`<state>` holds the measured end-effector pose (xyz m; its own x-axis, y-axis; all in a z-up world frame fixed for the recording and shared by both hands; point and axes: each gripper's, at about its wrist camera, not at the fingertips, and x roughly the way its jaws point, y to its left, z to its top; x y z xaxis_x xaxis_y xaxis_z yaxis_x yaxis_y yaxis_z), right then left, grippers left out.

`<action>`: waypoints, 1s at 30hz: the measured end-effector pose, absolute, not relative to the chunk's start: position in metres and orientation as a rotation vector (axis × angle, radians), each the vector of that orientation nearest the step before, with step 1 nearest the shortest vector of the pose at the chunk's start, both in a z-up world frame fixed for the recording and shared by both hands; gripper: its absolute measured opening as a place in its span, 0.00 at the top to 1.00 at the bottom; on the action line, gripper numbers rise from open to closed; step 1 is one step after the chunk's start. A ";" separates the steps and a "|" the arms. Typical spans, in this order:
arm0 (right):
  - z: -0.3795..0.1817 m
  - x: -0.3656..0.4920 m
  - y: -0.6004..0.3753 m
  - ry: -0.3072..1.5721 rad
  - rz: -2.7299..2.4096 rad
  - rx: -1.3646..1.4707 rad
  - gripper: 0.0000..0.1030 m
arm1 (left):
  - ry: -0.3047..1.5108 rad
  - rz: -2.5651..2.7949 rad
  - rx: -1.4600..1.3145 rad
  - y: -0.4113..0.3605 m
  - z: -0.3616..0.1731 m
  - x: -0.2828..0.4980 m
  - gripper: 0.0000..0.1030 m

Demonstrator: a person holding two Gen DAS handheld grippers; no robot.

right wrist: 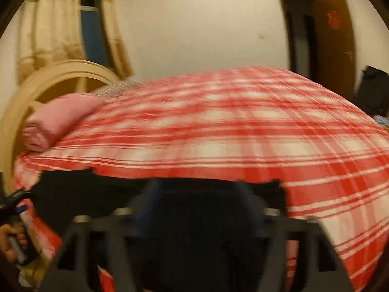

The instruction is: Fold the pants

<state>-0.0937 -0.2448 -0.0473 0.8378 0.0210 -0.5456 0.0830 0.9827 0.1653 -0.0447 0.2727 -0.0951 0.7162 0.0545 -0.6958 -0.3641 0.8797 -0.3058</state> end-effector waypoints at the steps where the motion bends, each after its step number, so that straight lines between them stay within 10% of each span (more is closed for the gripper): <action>1: -0.047 -0.092 -0.232 0.583 0.003 0.168 0.30 | 0.740 0.241 -0.446 0.273 -0.094 -0.046 0.12; 30: -0.094 -0.084 -0.203 0.765 0.038 0.262 0.30 | 0.826 0.175 -0.232 0.208 -0.082 -0.026 0.06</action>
<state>-0.0840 -0.2032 -0.0936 0.7224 0.1286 -0.6794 0.0614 0.9668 0.2482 -0.0261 0.2077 -0.0821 0.6657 0.0639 -0.7435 -0.2439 0.9602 -0.1358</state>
